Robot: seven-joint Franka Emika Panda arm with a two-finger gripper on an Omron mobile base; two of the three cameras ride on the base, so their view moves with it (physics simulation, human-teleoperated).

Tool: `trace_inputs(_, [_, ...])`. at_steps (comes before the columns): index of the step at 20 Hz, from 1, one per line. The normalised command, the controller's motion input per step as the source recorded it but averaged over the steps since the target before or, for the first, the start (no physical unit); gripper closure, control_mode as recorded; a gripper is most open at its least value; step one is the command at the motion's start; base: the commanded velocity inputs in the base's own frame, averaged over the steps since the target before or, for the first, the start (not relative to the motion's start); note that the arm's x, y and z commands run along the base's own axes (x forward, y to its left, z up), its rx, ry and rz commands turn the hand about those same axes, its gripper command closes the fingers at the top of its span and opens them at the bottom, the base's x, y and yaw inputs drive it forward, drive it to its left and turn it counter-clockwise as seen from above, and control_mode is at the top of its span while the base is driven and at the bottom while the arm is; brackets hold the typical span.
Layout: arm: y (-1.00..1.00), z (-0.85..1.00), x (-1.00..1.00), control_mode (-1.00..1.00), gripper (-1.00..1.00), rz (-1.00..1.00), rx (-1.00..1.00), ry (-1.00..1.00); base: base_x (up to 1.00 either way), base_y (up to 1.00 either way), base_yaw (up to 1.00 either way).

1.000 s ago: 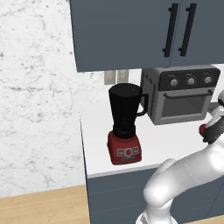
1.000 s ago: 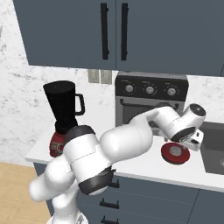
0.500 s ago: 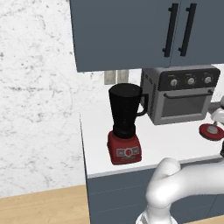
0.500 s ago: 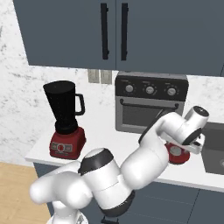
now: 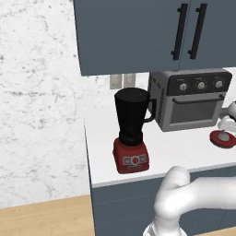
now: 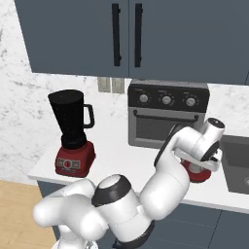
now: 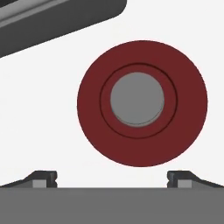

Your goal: Close the lid blender by securely placing the lid on top.

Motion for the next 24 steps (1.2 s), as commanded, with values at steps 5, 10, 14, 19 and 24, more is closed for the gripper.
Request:
trace_inputs(5, [0.0,-0.18,0.09,-1.0,-1.0,0.0,0.0,0.03,0.0,0.0,0.0])
trace_inputs(10, [0.0,-0.15,0.14,-1.0,-1.0,0.0,0.0,0.03,0.0,0.0,0.0])
trace_inputs(14, [0.0,-0.11,0.19,-1.0,-1.0,0.0,0.0,0.03,0.0,0.0,0.0])
trace_inputs(19, [0.0,-0.11,0.2,-1.0,-1.0,0.0,0.0,0.02,0.0,0.0,0.0])
trace_inputs(24, [-0.01,-0.14,0.17,-1.0,-1.0,0.0,0.0,0.01,0.0,0.0,0.0])
